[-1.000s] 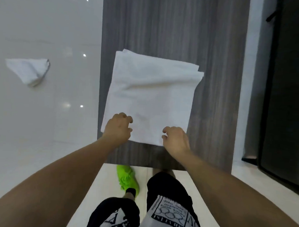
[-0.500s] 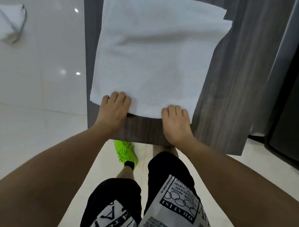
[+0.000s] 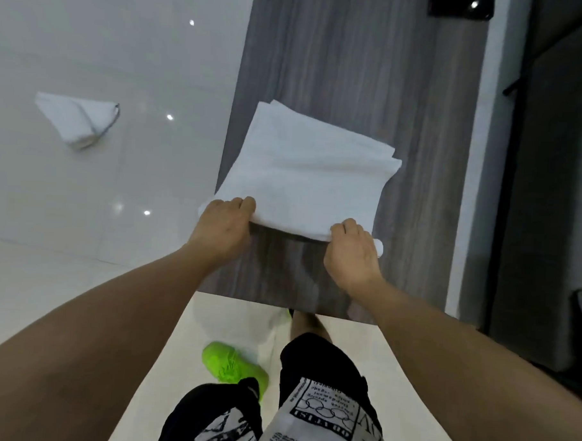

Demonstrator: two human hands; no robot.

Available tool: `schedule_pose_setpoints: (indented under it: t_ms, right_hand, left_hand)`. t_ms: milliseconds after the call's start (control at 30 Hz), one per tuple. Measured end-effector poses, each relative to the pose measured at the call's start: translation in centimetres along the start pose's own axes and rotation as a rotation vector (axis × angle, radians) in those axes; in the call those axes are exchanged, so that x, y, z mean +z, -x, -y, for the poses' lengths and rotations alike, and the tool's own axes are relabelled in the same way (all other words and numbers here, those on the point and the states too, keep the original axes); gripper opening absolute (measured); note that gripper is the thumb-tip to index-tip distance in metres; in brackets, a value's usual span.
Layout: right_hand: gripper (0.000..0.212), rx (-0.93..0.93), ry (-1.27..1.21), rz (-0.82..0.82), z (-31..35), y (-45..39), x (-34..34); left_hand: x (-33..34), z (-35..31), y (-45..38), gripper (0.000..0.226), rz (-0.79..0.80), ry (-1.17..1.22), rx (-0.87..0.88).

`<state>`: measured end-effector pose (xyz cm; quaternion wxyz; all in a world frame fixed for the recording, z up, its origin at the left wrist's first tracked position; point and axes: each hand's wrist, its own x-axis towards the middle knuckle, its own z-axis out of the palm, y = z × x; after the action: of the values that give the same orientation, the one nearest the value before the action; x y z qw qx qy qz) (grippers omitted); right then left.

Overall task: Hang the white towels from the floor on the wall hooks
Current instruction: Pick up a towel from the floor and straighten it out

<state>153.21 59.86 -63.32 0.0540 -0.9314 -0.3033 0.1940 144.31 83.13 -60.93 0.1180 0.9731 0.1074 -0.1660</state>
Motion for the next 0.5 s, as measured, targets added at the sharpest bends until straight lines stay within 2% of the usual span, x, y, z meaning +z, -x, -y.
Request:
schedule_pose_setpoints:
  t_ms: [167,300,367,433,500]
  right_hand:
    - [0.013,-0.023,-0.034,-0.211,4.9,0.4,-10.2]
    - [0.012,-0.270,0.007,-0.503,11.4,2.6,-18.9]
    - [0.003,-0.378,0.028,-0.625,15.8,4.3,-22.7]
    - [0.019,-0.489,0.035,-0.738,20.2,5.9,-25.4]
    - [0.025,-0.580,0.033,-0.810,25.3,7.7,-27.1]
  left_hand:
    - [-9.9,1.4,4.0,0.032,-0.189,0.178,-0.088]
    - [-18.0,5.0,9.4,0.033,-0.389,0.187,-0.140]
    - [-21.8,7.6,13.3,0.035,-0.492,0.155,-0.152]
    - [-25.2,10.3,17.8,0.033,-0.587,0.138,-0.176]
    - [-27.8,13.6,23.1,0.030,-0.673,0.126,-0.222]
